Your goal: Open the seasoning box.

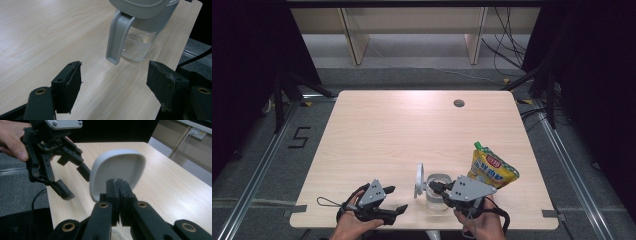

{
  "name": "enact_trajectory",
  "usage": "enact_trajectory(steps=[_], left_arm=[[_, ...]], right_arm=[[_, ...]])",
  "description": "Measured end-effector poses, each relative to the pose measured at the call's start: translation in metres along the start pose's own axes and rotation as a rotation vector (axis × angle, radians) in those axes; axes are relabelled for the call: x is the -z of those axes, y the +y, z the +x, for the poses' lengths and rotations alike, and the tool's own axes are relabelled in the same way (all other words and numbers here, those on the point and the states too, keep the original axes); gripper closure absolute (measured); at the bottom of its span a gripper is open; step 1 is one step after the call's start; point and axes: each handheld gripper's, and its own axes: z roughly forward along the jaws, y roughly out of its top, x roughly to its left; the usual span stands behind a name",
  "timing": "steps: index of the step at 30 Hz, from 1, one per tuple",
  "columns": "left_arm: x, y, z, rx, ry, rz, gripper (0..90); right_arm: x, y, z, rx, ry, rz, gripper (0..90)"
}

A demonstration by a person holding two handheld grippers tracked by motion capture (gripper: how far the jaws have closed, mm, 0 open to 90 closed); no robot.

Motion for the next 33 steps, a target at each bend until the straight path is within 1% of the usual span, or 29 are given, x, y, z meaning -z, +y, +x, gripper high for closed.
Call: enact_trajectory(steps=[2,3,4,5,6,7,8,9,12,13,14,15,16,17,18,20,21,22,23,24,25,26,27,28,29,30,31,32,33], left_arm=[[0.000,0.000,0.000,-0.006,0.002,0.001,26.8],[0.000,0.000,0.001,-0.020,0.014,0.004,26.7],[0.001,0.000,0.003,-0.040,0.014,0.019,26.5],[0.000,0.000,0.002,-0.029,0.014,0.008,26.3],[0.000,0.000,0.002,-0.035,0.017,0.009,25.9],[0.000,-0.001,0.002,-0.017,0.015,0.005,25.5],[0.001,-0.001,0.001,-0.006,0.023,-0.001,24.6],[0.001,-0.001,0.002,0.003,0.016,-0.002,23.7],[0.002,-0.001,0.002,0.004,0.016,-0.011,21.2],[0.002,-0.001,0.002,0.002,0.021,-0.007,20.7],[0.002,-0.001,0.002,0.000,0.023,-0.003,20.2],[0.000,-0.001,0.002,0.005,0.019,-0.010,20.0],[0.001,-0.001,0.002,-0.007,0.026,-0.002,19.7],[0.000,-0.001,0.001,0.003,0.016,-0.013,19.5],[0.001,-0.001,0.002,-0.014,0.017,-0.009,19.0],[0.000,0.000,0.002,-0.017,0.014,-0.009,18.6],[0.000,0.000,0.002,-0.019,0.015,-0.009,18.4],[0.000,0.000,0.002,-0.008,0.020,-0.010,18.2],[0.000,0.000,0.002,-0.018,0.017,-0.014,18.0],[0.001,0.000,0.004,-0.033,0.026,0.006,17.4],[0.001,-0.001,0.002,0.007,0.021,-0.006,17.2],[0.001,-0.001,0.002,0.007,0.023,-0.008,17.2],[0.001,-0.001,0.002,0.006,0.025,-0.007,16.7],[0.001,-0.001,0.002,0.002,0.025,-0.007,16.4],[0.001,-0.001,0.002,0.006,0.026,-0.008,16.4],[0.000,-0.001,0.002,0.008,0.026,-0.010,16.4],[0.000,-0.001,0.001,0.007,0.026,-0.010,16.4],[0.000,-0.001,0.001,0.014,0.027,-0.015,16.4],[0.002,0.000,0.003,-0.015,0.040,0.009,16.4]], right_arm=[[0.006,-0.004,-0.003,-0.019,-0.012,-0.014,86.6],[0.010,-0.006,-0.005,-0.033,-0.019,-0.009,85.8],[0.014,-0.009,-0.008,-0.021,-0.032,-0.014,85.2],[0.018,-0.013,-0.009,-0.037,-0.037,-0.004,84.3],[0.022,-0.018,-0.010,-0.064,-0.043,-0.005,82.9],[0.027,-0.022,-0.012,-0.073,-0.049,-0.001,81.8],[0.031,-0.027,-0.013,-0.099,-0.061,-0.003,80.1],[0.036,-0.031,-0.015,-0.110,-0.061,0.002,79.2],[0.050,-0.045,-0.017,-0.151,-0.083,0.006,75.4],[0.054,-0.049,-0.018,-0.150,-0.085,0.009,75.1],[0.059,-0.053,-0.018,-0.164,-0.100,0.006,74.2],[0.065,-0.057,-0.020,-0.159,-0.106,0.014,73.1],[0.069,-0.062,-0.020,-0.184,-0.111,0.016,71.1],[0.074,-0.066,-0.020,-0.195,-0.119,0.013,69.8],[0.078,-0.071,-0.022,-0.202,-0.128,0.006,68.5],[0.086,-0.079,-0.022,-0.222,-0.144,0.021,65.4],[0.088,-0.082,-0.022,-0.225,-0.145,0.020,64.4],[0.089,-0.085,-0.023,-0.230,-0.147,0.013,63.0],[0.091,-0.087,-0.022,-0.240,-0.158,0.016,61.8],[0.095,-0.091,-0.024,-0.242,-0.161,0.026,60.3],[0.095,-0.092,-0.024,-0.247,-0.161,0.022,60.0],[0.098,-0.094,-0.024,-0.269,-0.160,0.032,59.6],[0.100,-0.096,-0.023,-0.284,-0.174,0.037,59.6],[0.102,-0.098,-0.025,-0.266,-0.173,0.022,59.5],[0.104,-0.100,-0.026,-0.268,-0.184,0.023,59.2],[0.108,-0.101,-0.026,-0.293,-0.184,0.036,59.1],[0.110,-0.102,-0.027,-0.287,-0.197,0.024,58.9],[0.113,-0.104,-0.027,-0.299,-0.204,0.035,58.6],[0.114,-0.105,-0.029,-0.297,-0.213,0.027,58.6]])
